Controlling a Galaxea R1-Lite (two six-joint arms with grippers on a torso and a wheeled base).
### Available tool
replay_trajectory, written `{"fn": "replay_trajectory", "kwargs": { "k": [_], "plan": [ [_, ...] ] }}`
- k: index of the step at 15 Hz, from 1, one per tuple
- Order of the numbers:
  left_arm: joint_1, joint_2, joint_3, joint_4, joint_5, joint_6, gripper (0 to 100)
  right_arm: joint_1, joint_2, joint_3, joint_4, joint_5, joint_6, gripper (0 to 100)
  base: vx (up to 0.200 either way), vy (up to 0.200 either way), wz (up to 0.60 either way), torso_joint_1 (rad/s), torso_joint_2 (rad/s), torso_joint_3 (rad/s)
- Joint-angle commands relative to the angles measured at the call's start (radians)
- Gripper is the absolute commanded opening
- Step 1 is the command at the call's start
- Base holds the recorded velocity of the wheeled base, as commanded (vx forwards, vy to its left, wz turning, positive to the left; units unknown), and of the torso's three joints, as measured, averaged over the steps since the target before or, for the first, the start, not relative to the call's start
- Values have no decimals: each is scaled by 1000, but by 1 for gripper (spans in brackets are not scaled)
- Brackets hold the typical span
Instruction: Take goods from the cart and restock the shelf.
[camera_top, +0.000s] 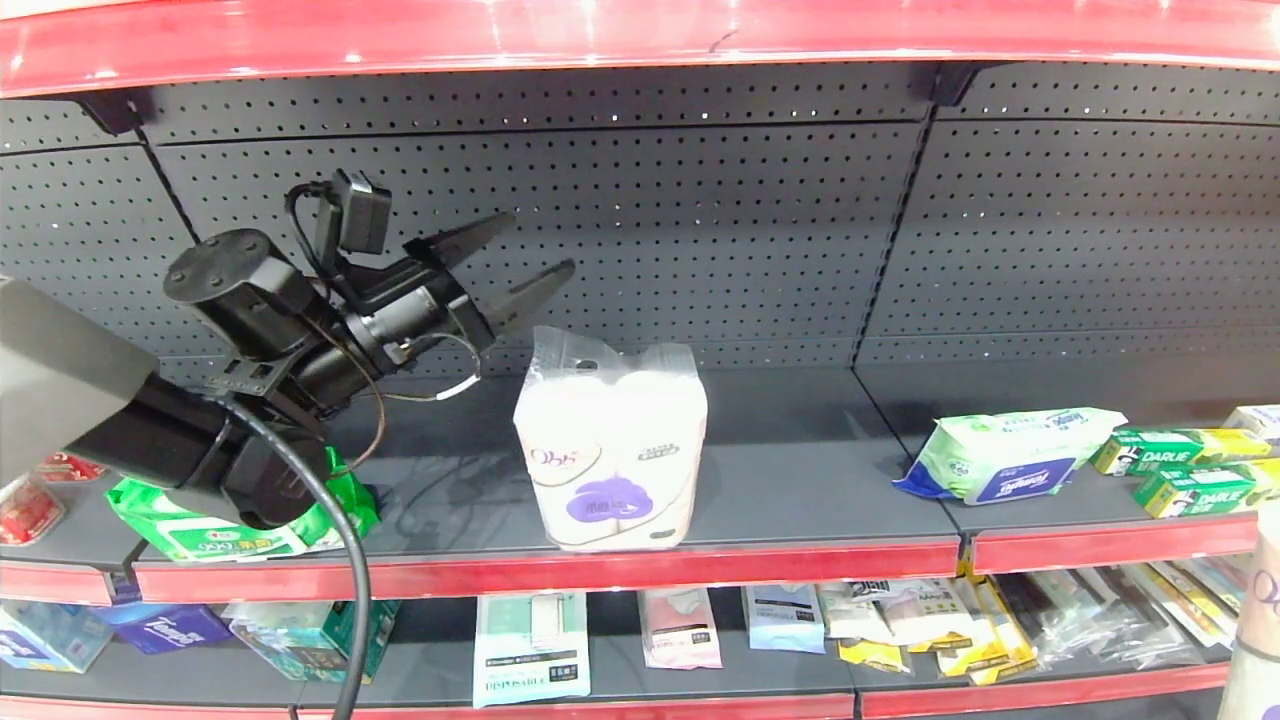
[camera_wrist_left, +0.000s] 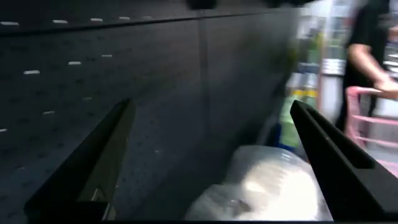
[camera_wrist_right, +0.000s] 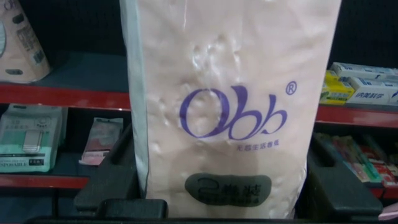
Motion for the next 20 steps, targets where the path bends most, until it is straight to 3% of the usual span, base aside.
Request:
{"fn": "replay_trajectory", "kwargs": {
  "k": [1,3,5,6,7,8,9,10,12,14,15,16,17,18,19,20],
  "plan": [
    [23,-35,7,22,119,49,100,0,0,-10,-3,0,-3,0,0,0,0,0,0,0],
    [0,-42,24,30,361,51,100,0,1,-19,-3,1,-4,0,0,0,0,0,0,0],
    [8,-62,19,125,602,54,100,0,0,-24,-3,0,-4,0,0,0,0,0,0,0],
    [26,-95,26,199,682,54,100,0,0,-24,-4,0,-4,0,0,0,0,0,0,0],
    [33,-110,36,245,706,54,100,0,0,-24,-4,-2,-3,0,0,0,0,0,0,0],
    [57,-156,50,381,791,55,100,0,0,-22,-4,-2,-3,0,0,0,0,0,0,0],
    [62,-196,76,504,811,54,100,-1,1,-24,-4,-14,-4,0,0,0,0,0,0,0],
    [71,-236,105,582,811,54,100,-3,3,-25,-3,-23,-4,0,0,0,0,0,0,0],
    [74,-420,184,908,782,55,100,-4,33,-31,-4,-23,1,0,0,0,0,0,0,0],
    [77,-639,239,1234,679,75,100,0,112,-77,-1,-20,1,0,0,0,0,0,0,0],
    [86,-685,251,1297,662,95,100,3,136,-84,-3,-16,1,0,0,0,0,0,0,0],
    [140,-842,311,1435,614,184,100,25,207,-88,-7,21,-3,0,0,0,0,0,0,0],
    [160,-892,332,1458,591,207,100,37,219,-88,-7,37,-3,0,0,0,0,0,0,0],
    [200,-1043,374,1563,519,249,100,69,230,-90,-6,67,-1,0,0,0,0,0,0,0],
    [204,-1115,377,1633,495,255,100,83,234,-90,-6,73,-1,0,0,0,0,0,0,0],
    [204,-1247,378,1776,464,255,100,95,250,-90,-6,73,1,0,0,0,0,0,0,0]
  ]
}}
